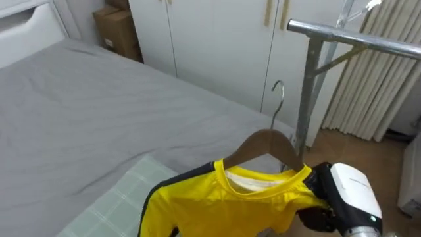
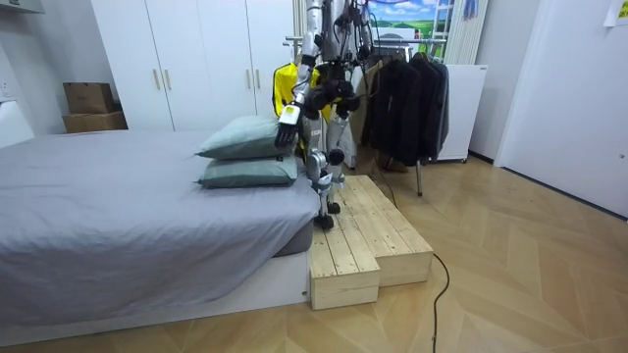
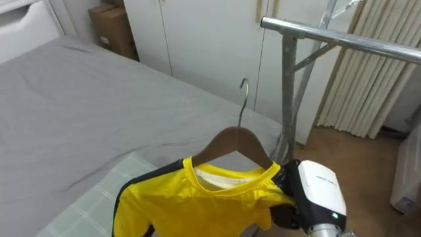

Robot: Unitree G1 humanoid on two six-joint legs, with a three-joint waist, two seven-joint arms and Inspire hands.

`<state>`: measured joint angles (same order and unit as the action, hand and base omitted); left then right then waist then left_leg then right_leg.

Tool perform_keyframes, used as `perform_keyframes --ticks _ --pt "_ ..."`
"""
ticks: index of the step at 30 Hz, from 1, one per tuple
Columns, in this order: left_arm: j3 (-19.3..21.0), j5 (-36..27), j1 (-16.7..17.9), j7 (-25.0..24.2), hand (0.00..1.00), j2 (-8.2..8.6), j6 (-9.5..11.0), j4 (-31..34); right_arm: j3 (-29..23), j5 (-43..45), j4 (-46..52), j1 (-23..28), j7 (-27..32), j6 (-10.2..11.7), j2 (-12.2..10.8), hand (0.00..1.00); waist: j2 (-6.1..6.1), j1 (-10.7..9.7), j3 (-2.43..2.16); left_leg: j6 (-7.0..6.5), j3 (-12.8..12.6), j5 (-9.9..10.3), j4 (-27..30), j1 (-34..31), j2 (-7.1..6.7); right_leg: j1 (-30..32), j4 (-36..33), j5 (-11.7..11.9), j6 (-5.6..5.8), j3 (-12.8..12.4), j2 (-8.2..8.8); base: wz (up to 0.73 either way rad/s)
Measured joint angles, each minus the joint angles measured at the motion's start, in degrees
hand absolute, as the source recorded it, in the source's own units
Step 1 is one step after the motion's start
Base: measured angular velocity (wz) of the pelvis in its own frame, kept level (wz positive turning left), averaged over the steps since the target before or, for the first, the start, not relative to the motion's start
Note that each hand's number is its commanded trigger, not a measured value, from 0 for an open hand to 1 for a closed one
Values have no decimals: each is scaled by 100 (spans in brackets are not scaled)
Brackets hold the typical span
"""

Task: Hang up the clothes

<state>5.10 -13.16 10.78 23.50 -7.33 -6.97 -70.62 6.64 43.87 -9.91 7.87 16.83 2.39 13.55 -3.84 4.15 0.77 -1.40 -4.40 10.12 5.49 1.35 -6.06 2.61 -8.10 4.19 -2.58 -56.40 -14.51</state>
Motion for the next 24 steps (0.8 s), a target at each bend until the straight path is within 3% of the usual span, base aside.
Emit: perform_keyframes --ticks 1,2,3,4,5,6,7,8,9,10,11,12,13,14,15,16,17,18,19,20,21,24 --pt "-46 0 2 -4 0 11 -40 44 9 -5 -7 1 5 0 1 100 30 10 -2 -49 154 -146 -92 -38 -68 21 6 67 67 -241 -44 -59" --pt "-74 8 -4 -12 0 -1 -150 162 21 -26 -13 -4 3 3 1 100 102 15 12 -97 375 -356 -139 -103 -50 134 36 177 162 -573 -190 -45" --pt "-74 29 -11 -19 0 4 -217 247 19 -115 -14 -3 2 11 43 100 299 -14 -20 -244 235 -722 -7 -102 191 371 104 164 239 -191 -359 -48" --pt "-69 37 -49 -27 0 -4 -235 239 -15 -138 -24 -6 0 3 32 100 362 -5 -26 -237 156 -542 -28 -114 373 581 36 88 214 422 -390 -66" --pt "-74 206 -232 -20 0 -44 -274 192 -172 -106 -7 3 17 2 -33 100 243 265 106 -105 -304 -381 43 -164 410 1378 -1032 -538 135 2231 -186 -70" --pt "-144 444 -254 -17 0 36 -343 186 -335 -4 -9 45 42 -1 29 100 186 354 126 -126 -572 -157 176 -100 311 1944 -2156 -1144 208 3442 379 -60" --pt "-211 504 -232 -23 0 67 -385 189 -417 82 -7 62 78 -7 44 100 157 316 133 -145 -748 -60 275 -71 256 2008 -2555 -1392 291 3742 652 -40" --pt "-302 511 -172 -54 0 88 -456 186 -506 169 12 60 206 -3 23 100 209 353 166 -107 -1270 282 435 34 342 2015 -3103 -1722 373 4023 1076 -37" --pt "-304 510 -141 -76 0 100 -472 139 -507 198 173 87 306 18 -18 100 253 374 128 106 -2160 377 491 193 648 1951 -3378 -1900 381 4425 1371 -44" --pt "-302 511 -142 -82 0 120 -472 138 -509 193 316 132 359 48 -8 100 259 430 103 234 -2567 376 487 276 776 1923 -3426 -1965 358 4630 1501 -70" --pt "-239 574 -136 -61 0 151 -471 128 -493 171 496 130 510 167 28 100 155 551 51 376 -3132 363 648 375 828 1891 -3393 -2004 297 5021 1787 -124" --pt "106 654 -72 -48 0 223 -482 24 -277 189 465 -117 556 282 8 100 34 540 119 399 -3256 454 902 296 760 1857 -3025 -2146 195 4976 1717 -150" --pt "344 649 -45 -48 0 293 -535 -50 -154 252 496 -186 548 274 -18 100 124 459 85 291 -2960 529 968 219 800 1780 -2882 -2028 193 4735 1504 -182" --pt "647 603 -36 -53 0 328 -573 -264 47 267 624 -172 527 244 -41 100 304 361 55 39 -2143 536 957 90 773 1525 -2306 -1684 103 4426 1151 -195" --pt "864 579 -37 -40 0 270 -585 -512 171 271 650 -167 469 217 -33 100 343 298 35 -200 -1581 451 769 7 597 1274 -1614 -1281 40 4136 879 -185" --pt "932 574 -36 -25 0 227 -588 -567 169 267 688 -169 434 168 -26 100 391 245 10 -292 -1380 391 650 -77 546 1182 -1384 -1102 -27 4164 835 -145" --pt "1028 512 -33 49 0 69 -588 -602 81 237 704 -168 413 60 -74 100 219 168 69 -285 -1309 279 599 -172 548 1177 -1270 -964 -66 4304 783 -64" --pt "1043 408 -12 142 0 -75 -588 -606 -29 190 683 -113 372 -74 -117 100 49 52 97 -218 -1322 311 635 -165 604 1204 -1280 -961 -107 4355 732 -42" --pt "1044 371 -8 208 0 -98 -588 -606 -101 185 682 -78 355 -123 -111 100 -24 48 79 -190 -1354 314 627 -157 632 1230 -1250 -918 -128 4441 722 -32" --pt "1045 369 52 275 0 -92 -589 -626 -200 181 683 -76 336 -162 -89 100 -89 111 48 -146 -1470 341 627 -123 673 1229 -1137 -850 -222 4807 776 -36" --pt "1044 369 107 310 0 -70 -589 -629 -284 162 704 -86 337 -162 -94 100 -80 84 50 -122 -1471 374 653 -89 705 1138 -986 -814 -266 5088 844 -23" --pt "1039 371 110 357 0 -94 -588 -628 -357 159 745 -113 321 -229 -94 100 -52 11 38 -93 -1325 384 713 -113 718 940 -708 -752 -248 5094 798 16"
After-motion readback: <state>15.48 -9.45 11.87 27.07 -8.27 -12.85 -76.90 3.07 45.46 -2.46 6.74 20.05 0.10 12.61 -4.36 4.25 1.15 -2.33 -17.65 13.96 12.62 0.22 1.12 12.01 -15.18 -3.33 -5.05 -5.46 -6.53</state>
